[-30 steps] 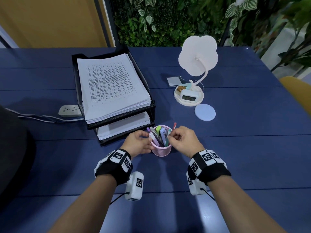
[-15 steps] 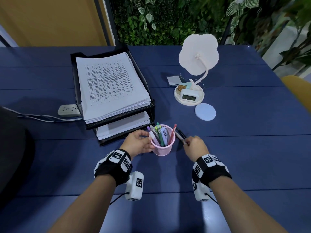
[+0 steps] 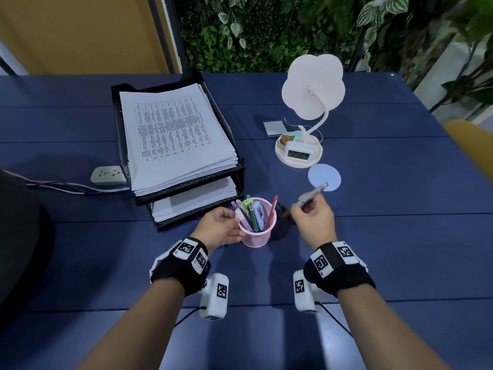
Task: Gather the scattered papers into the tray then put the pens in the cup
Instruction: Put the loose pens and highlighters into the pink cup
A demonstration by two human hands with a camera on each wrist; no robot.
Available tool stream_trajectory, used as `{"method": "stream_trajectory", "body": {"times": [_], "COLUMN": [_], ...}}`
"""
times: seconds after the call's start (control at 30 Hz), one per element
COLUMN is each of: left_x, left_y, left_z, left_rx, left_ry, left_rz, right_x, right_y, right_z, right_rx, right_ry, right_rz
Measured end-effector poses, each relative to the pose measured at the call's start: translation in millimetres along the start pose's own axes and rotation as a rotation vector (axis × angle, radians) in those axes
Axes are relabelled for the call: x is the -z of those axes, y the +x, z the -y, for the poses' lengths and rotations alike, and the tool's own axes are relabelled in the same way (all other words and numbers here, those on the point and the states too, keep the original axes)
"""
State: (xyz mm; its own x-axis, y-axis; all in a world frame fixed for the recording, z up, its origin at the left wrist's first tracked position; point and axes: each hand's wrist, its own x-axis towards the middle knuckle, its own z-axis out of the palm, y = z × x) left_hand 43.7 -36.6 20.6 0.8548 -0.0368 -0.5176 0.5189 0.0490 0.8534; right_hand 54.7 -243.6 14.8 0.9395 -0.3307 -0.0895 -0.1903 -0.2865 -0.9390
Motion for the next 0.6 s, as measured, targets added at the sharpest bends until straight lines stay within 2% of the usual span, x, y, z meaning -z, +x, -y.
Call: {"method": "stream_trajectory", "body": {"times": [0.07,0.17,0.23,0.3,0.43,0.5,0.6], "left_x": [-0.7,-2.3,-3.5,-4.3,-3.8,-3.8,-2.8], "left_y": [0.1,-0.4,-1.2,-2.0,-2.2,-1.8,-0.7], "left_z": [0.0,-0.2,-0.8,-1.1,-1.0,-0.9,-0.6], "left_rx": [0.001,-0.003,-0.008,-0.013,-0.014,-0.012,-0.008], "left_ry": [-0.006,-0.016,-0.030,-0.038,-0.029,-0.023,-0.014], "left_rz": [-0.002,-0.005,-0.006,-0.011,-0.006,-0.006,-0.006], "right_x": [0.9,-4.9,-11.3,-14.9,-16.5,-14.7,-7.3], "right_y": [0.7,-2.0,-4.5,-7.3,-10.2,-11.7,-12.8], "right_z": [12.5,21.6,20.2,15.8,12.7,13.1,16.6], "right_rx": [0.045,0.090,0.114,0.133,0.210,0.210,0.108], "right_ry": [0.165,0.222,0.128,-0.071,-0.408,-0.371,-0.173], "right_rz": [-0.015,0.087,0.188,0.286,0.386,0.396,0.382]}}
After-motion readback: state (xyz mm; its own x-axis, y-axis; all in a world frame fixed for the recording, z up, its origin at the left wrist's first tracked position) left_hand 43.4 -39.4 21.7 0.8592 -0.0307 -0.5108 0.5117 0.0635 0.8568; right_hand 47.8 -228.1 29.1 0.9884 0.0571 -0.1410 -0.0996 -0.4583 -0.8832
